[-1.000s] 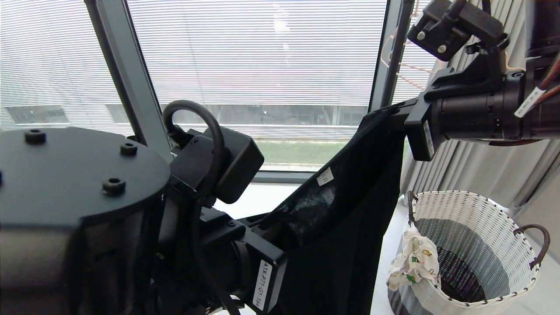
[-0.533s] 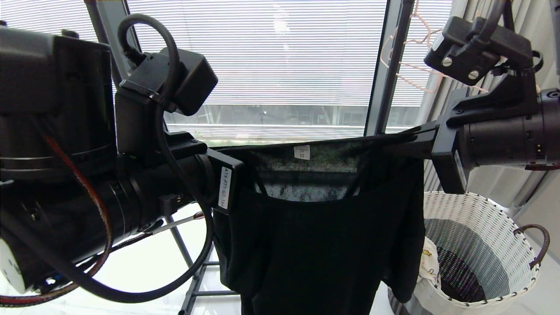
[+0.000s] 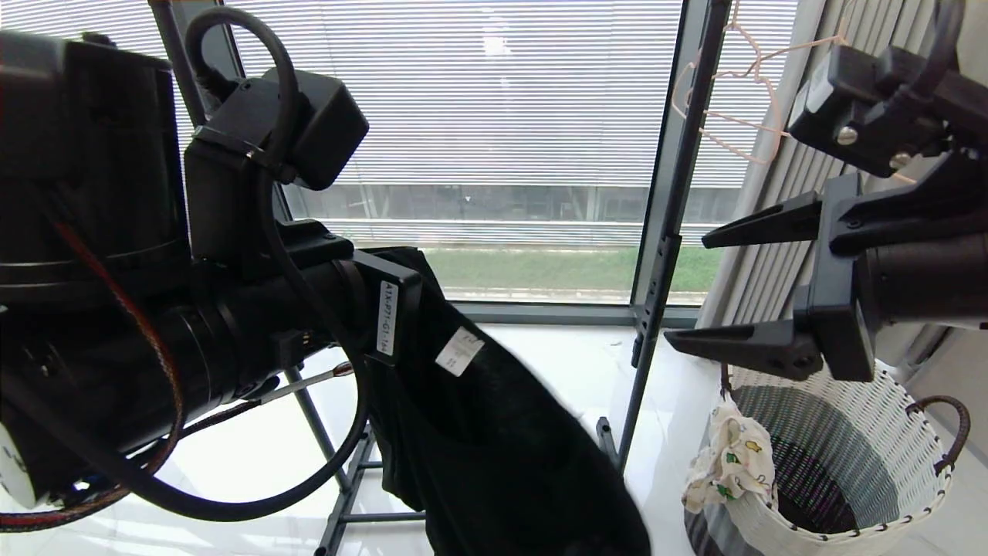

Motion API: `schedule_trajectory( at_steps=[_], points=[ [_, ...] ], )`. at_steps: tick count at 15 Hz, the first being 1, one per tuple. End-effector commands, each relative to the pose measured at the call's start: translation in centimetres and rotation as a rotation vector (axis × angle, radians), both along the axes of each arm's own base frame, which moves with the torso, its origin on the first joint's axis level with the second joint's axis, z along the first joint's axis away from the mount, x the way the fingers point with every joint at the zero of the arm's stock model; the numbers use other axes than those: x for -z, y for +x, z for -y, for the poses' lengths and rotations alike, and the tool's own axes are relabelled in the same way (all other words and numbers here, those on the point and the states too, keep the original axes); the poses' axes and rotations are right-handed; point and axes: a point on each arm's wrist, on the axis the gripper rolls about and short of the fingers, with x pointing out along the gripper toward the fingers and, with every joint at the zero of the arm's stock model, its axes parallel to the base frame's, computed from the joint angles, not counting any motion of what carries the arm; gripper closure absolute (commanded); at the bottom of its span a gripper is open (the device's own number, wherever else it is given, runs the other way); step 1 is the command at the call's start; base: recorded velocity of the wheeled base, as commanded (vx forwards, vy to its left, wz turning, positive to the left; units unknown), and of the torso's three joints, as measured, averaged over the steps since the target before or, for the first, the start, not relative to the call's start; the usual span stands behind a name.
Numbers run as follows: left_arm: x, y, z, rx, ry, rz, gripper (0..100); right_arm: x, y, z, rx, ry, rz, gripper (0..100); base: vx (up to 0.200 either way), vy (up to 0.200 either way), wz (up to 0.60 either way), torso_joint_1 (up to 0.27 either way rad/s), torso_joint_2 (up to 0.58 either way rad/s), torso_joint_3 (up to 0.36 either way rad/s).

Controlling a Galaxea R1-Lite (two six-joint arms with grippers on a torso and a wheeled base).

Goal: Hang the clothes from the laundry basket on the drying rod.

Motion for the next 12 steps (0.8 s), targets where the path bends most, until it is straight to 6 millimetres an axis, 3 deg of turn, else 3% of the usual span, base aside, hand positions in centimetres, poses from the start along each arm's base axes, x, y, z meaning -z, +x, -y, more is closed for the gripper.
schedule_trajectory(
  at_steps=[1,2,4,9,12],
  points=[
    [0.1,-0.1,-0.2,-0.012,0.014,0.003,100,0.3,-1.2,1.5,0.009,0.005,-0.004,0,0.0,0.0,0.0,0.0,0.0,0.0],
    [0.3,-0.3,-0.5,-0.022,0.032,0.0,100,0.5,-1.4,2.0,0.026,0.01,-0.013,0,0.0,0.0,0.0,0.0,0.0,0.0],
    [1.6,-1.9,-2.9,-0.045,0.092,-0.03,100,1.5,-1.6,5.2,0.161,0.002,-0.023,0,0.0,0.0,0.0,0.0,0.0,0.0],
    [5.6,-7.8,-14.0,-0.362,0.076,-0.114,100,5.0,-3.7,13.8,0.68,-0.036,-0.018,0,0.0,0.0,0.0,0.0,0.0,0.0],
    [6.4,-9.9,-16.8,-0.567,0.002,-0.092,100,7.1,-4.4,16.6,0.923,-0.07,-0.048,0,0.0,0.0,0.0,0.0,0.0,0.0]
  ],
)
